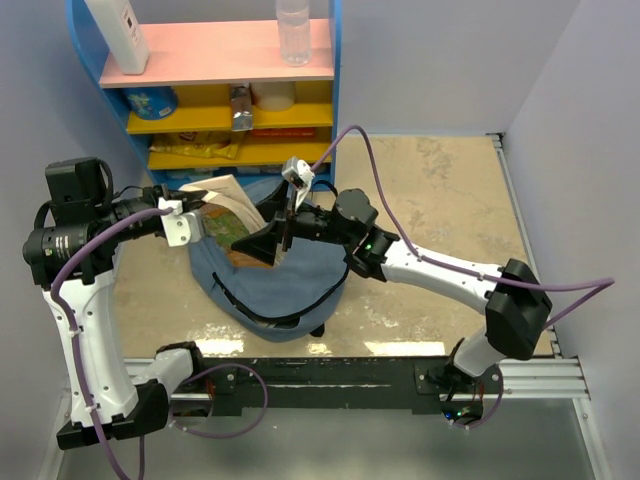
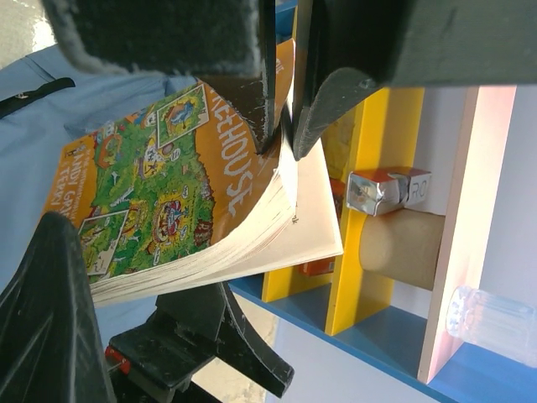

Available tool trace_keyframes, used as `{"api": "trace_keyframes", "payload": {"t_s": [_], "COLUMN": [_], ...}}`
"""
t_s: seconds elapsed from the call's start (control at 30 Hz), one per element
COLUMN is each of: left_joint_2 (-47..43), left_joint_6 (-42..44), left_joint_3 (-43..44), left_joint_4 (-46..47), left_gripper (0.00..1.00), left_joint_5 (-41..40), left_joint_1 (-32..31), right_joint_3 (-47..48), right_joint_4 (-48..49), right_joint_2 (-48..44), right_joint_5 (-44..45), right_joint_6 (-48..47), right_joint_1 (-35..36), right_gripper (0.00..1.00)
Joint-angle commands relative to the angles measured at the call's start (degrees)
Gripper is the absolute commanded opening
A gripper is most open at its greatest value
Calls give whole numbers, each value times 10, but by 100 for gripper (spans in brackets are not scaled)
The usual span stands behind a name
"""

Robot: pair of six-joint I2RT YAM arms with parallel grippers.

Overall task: Pack the student bag
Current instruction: Pick up the book from the center of the board.

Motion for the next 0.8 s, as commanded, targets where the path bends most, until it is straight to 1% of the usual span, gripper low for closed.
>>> {"api": "trace_keyframes", "payload": {"t_s": [0.0,0.03,0.1,0.17,0.2,0.23,0.27,0.33,0.4,0.43,0.47,0.5,0.53,0.57,0.6,0.63,0.67,0.7,0.77], "left_joint_2": [-6,-5,-4,-4,-4,-4,-4,-4,-3,-3,-4,-6,-11,-23,-29,-34,-39,-39,-30], "left_joint_6": [-3,-4,-5,-5,-5,-6,-5,-4,-2,-7,-16,-31,-81,-110,-133,-146,-141,-134,-105], "left_joint_3": [14,13,14,16,17,17,18,17,14,11,7,-6,-16,-41,-52,-61,-72,-78,-92], "left_joint_4": [33,32,32,31,28,28,26,25,25,28,33,63,85,135,153,158,145,135,85], "left_gripper": [0,0,0,0,0,0,0,0,0,1,10,43,62,82,100,100,100,100,100], "left_joint_5": [31,32,32,33,33,32,32,29,23,22,19,14,8,5,-1,-1,1,7,13], "left_joint_1": [-4,-4,-5,-5,-5,-4,-7,-6,-7,-7,-7,-6,-6,-7,-7,-7,-7,-8,-13], "right_joint_3": [22,24,29,41,48,63,70,68,59,51,49,46,42,42,44,48,49,49,33], "right_joint_4": [-70,-74,-87,-98,-120,-132,-141,-150,-141,-139,-138,-142,-144,-165,-183,-206,-254,-277,-333], "right_joint_2": [-14,-15,-14,-11,-5,-2,1,-1,-12,-17,-21,-25,-35,-39,-45,-60,-69,-79,-117], "right_joint_5": [99,103,117,136,140,148,150,153,163,165,171,173,175,200,223,251,281,334,371], "right_joint_6": [-62,-65,-72,-75,-75,-74,-74,-75,-73,-73,-72,-70,-70,-70,-76,-80,-79,-65,-33], "right_joint_1": [10,12,15,16,16,16,16,17,18,17,17,17,17,17,16,14,10,-10,-44], "right_gripper": [99,99,93,77,68,48,37,21,17,10,5,0,0,0,0,0,0,0,0]}}
